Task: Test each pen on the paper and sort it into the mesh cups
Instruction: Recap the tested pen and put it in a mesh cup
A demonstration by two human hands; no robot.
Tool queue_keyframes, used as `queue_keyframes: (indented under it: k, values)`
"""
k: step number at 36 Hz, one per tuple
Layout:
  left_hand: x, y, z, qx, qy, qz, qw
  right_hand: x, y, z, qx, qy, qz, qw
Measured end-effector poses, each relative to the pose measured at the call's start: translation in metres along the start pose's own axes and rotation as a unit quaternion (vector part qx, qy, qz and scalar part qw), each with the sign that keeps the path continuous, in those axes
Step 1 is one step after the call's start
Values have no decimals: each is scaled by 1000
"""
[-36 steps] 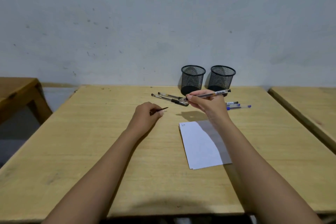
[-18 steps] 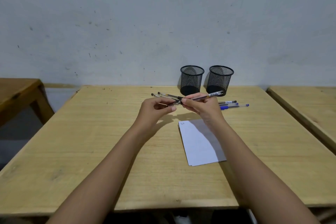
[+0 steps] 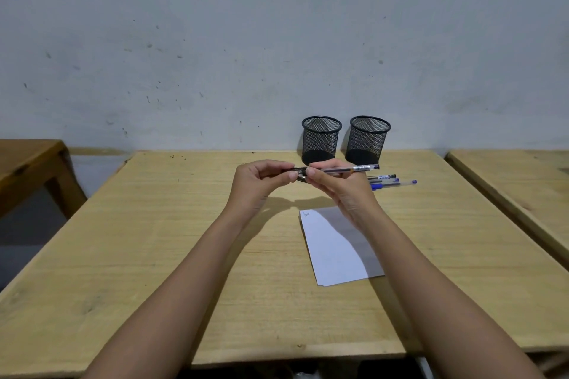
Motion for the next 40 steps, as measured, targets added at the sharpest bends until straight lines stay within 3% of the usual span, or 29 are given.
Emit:
queue_keyframes:
  k: [5, 9, 14, 20, 26, 29, 34, 40]
  values:
    - [-14, 9, 12, -1, 24, 10, 1000, -21, 0, -14, -13, 57, 32, 998]
    - [-25, 15, 17, -1, 37, 14, 999, -38, 1, -35, -15, -124, 19, 992]
    - [-23, 32, 31, 22, 34, 34, 999, -28, 14, -39, 45, -318, -25, 947]
    - [2, 66, 50, 56, -13, 34, 998, -19, 33, -44, 56, -437, -51, 896]
    - [11, 105, 47, 58, 4, 33, 998, -51, 50, -64, -20, -408, 79, 909]
    - [6, 121, 31, 28, 139, 32, 989, -70, 54, -76, -72, -364, 138, 918]
    - [13, 144, -26, -71, 276, -67, 956, -80, 75, -73, -107, -310, 146, 933]
    - [25, 157, -41, -50, 254, -87, 962, -76, 101, -60, -62, -446, 109, 886]
Point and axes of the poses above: each hand's wrist, its own y-axis towards the middle knuckle, its own x-axis out of the palm, z = x × y, the point moved 10 cm from there along y, towards the middle knuckle, and after that the axes turned 15 degrees about -z, right-handed, at the moved point
